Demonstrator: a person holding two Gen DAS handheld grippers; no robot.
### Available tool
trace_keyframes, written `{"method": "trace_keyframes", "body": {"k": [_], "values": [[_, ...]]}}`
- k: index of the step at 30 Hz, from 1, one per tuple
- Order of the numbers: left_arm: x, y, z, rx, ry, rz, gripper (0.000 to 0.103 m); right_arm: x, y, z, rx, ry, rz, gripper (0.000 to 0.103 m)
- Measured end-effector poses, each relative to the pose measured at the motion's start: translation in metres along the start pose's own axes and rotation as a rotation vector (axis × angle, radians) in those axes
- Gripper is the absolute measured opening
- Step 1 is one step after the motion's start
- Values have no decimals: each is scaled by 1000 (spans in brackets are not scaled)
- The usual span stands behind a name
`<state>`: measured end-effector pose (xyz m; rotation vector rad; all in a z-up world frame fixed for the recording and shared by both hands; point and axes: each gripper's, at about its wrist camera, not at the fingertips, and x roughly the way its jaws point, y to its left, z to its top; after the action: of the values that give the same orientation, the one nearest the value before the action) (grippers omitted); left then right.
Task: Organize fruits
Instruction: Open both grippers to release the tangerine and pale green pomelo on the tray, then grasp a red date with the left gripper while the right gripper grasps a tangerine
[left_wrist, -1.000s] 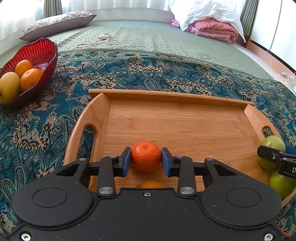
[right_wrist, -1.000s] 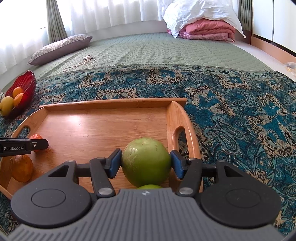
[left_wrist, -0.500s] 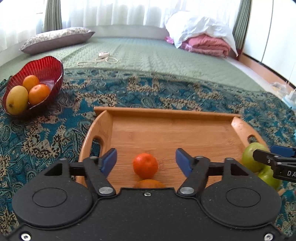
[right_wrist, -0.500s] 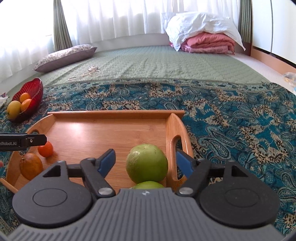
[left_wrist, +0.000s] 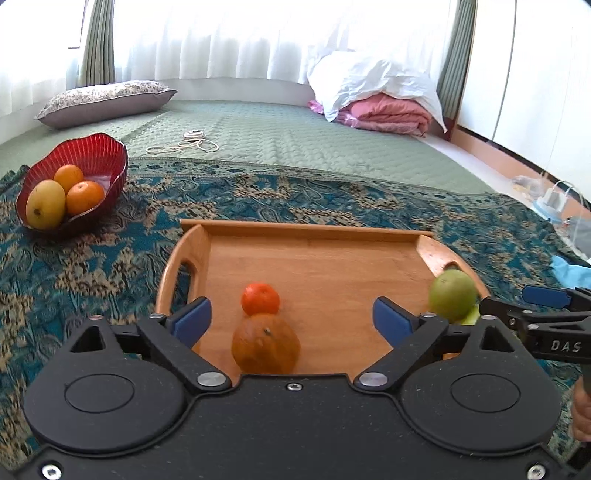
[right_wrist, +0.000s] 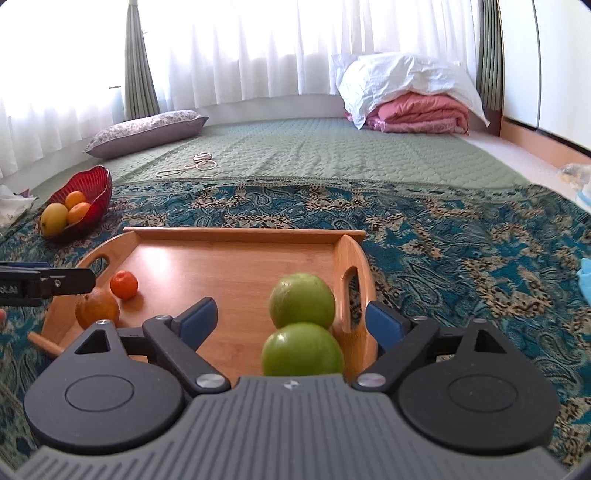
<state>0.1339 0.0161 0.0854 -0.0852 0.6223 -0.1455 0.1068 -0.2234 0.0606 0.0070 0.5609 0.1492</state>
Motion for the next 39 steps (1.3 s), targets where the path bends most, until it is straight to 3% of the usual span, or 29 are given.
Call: {"method": "trace_keyframes", "body": {"k": [14, 23, 32, 39], "values": [[-43, -19, -51, 67, -70, -5, 103, -51, 17, -53, -112, -105, -1, 101], [-48, -21, -85, 104, -51, 11, 103, -60, 33, -88, -195, -133, -35, 101], [-45, -20, -106, 142, -57, 85, 103, -66, 40, -109, -197, -147, -46, 101], [-40, -11, -114, 131, -38, 89, 88, -73, 41, -120, -181, -189, -72, 101]]}}
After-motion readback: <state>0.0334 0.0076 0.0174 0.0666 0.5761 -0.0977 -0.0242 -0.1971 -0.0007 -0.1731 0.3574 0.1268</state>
